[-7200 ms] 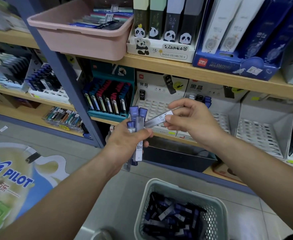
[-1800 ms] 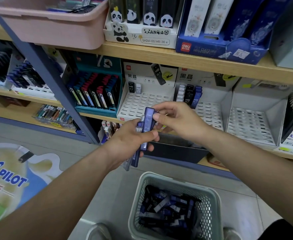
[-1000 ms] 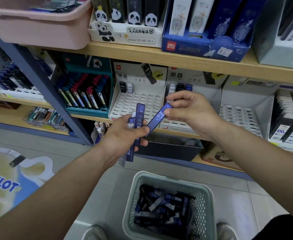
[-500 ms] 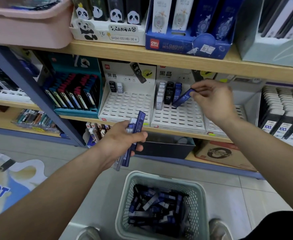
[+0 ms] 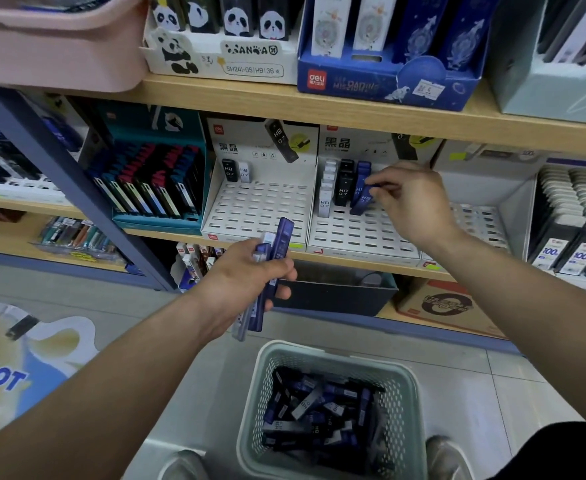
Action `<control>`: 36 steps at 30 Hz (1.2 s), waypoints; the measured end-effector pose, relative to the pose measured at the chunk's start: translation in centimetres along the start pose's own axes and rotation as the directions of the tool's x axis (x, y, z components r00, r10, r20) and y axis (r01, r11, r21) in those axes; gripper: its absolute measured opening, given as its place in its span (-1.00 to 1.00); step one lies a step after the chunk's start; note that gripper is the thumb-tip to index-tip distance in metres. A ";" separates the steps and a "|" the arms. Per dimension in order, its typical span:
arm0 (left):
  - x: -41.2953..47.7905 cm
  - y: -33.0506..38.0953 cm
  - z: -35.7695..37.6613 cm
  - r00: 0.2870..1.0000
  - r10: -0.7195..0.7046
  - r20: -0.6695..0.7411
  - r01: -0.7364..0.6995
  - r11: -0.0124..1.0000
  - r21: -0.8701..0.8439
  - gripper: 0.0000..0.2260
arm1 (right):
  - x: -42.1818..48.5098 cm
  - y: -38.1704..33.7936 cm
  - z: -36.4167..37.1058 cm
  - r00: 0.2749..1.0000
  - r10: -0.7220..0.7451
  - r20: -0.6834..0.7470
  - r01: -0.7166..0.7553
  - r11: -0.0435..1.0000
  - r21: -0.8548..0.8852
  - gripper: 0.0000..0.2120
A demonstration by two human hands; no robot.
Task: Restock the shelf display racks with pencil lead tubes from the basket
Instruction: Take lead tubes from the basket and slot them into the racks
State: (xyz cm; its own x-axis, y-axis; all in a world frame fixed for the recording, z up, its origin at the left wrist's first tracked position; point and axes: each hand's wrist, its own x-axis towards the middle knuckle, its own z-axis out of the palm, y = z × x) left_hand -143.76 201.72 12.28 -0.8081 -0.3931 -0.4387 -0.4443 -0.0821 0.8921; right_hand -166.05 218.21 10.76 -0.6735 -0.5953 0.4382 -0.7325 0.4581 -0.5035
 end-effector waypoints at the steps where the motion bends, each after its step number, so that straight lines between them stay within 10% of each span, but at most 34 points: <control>1: 0.0 0.0 0.0 1.000 -0.001 -0.001 0.001 1.000 -0.001 -0.94 | 0.0 -0.1 0.3 1.000 -0.030 0.005 0.030 0.999 -0.024 -0.82; 11: -0.3 0.1 -0.3 1.000 0.010 0.012 -0.010 1.000 -0.003 -0.95 | -0.5 -1.9 0.2 0.994 0.068 0.083 -0.061 0.995 -0.085 -0.62; 19: -0.8 0.6 0.3 0.995 0.042 0.091 -0.041 0.999 -0.009 -0.95 | -1.9 -9.6 0.7 0.844 0.017 0.537 -0.324 0.812 0.484 -0.82; 36: 0.2 0.4 0.4 0.996 0.094 -0.005 -0.094 0.995 -0.025 -0.83 | -1.8 -7.3 -0.4 0.863 0.108 0.493 -0.449 0.611 0.652 -0.80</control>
State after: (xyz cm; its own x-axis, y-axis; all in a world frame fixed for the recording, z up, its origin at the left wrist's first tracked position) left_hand -144.25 201.98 12.55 -0.8445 -0.4035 -0.3522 -0.3564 -0.0674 0.9319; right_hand -159.51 216.20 13.93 -0.6115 -0.7901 -0.0435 -0.0804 0.1168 -0.9899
